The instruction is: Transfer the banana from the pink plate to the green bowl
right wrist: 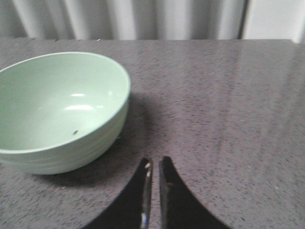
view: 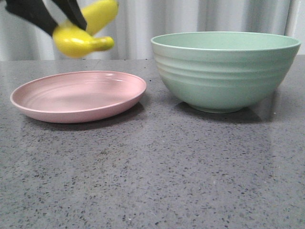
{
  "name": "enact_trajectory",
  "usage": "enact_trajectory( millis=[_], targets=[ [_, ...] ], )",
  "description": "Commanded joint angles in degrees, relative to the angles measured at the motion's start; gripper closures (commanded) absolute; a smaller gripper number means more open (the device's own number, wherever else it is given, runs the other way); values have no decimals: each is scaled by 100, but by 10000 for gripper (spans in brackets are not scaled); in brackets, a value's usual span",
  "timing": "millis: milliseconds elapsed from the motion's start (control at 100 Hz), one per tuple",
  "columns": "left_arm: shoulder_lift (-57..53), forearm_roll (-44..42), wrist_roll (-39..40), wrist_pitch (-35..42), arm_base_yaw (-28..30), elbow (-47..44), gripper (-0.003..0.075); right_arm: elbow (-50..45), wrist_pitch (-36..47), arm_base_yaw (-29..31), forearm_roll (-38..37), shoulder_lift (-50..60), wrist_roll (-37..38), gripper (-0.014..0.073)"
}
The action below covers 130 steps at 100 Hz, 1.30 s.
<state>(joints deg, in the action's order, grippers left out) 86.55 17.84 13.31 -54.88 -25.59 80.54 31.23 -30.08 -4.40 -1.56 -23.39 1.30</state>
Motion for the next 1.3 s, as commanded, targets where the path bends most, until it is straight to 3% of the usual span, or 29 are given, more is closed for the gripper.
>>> enact_trajectory(
  millis=[0,130,220,370,690,910,1290],
  targets=[
    [-425,-38,-548,122,-159,250,739,562,97,-324,-14,-283,-164,534],
    [-662,-215,-1197,99,-395,250,739,1136,-324,-901,-14,-706,-164,323],
    [-743,-329,-1621,99,-598,250,739,1559,-741,-1321,-5,-1056,-164,253],
    [-757,-517,-2178,56,-1061,238,739,2265,-1405,-1971,-5,-1804,-330,255],
    [-768,-1175,-3001,-812,-1957,137,739,3820,-2836,-3189,-5,-3407,-1789,255],
    [-794,-1174,-3245,-1382,-2318,137,739,4493,-3400,-4149,-435,-4383,-1855,257],
    [-815,-719,-3474,-1754,-2488,137,739,4518,-3407,-4528,-642,-4977,-1855,257]
  ],
)
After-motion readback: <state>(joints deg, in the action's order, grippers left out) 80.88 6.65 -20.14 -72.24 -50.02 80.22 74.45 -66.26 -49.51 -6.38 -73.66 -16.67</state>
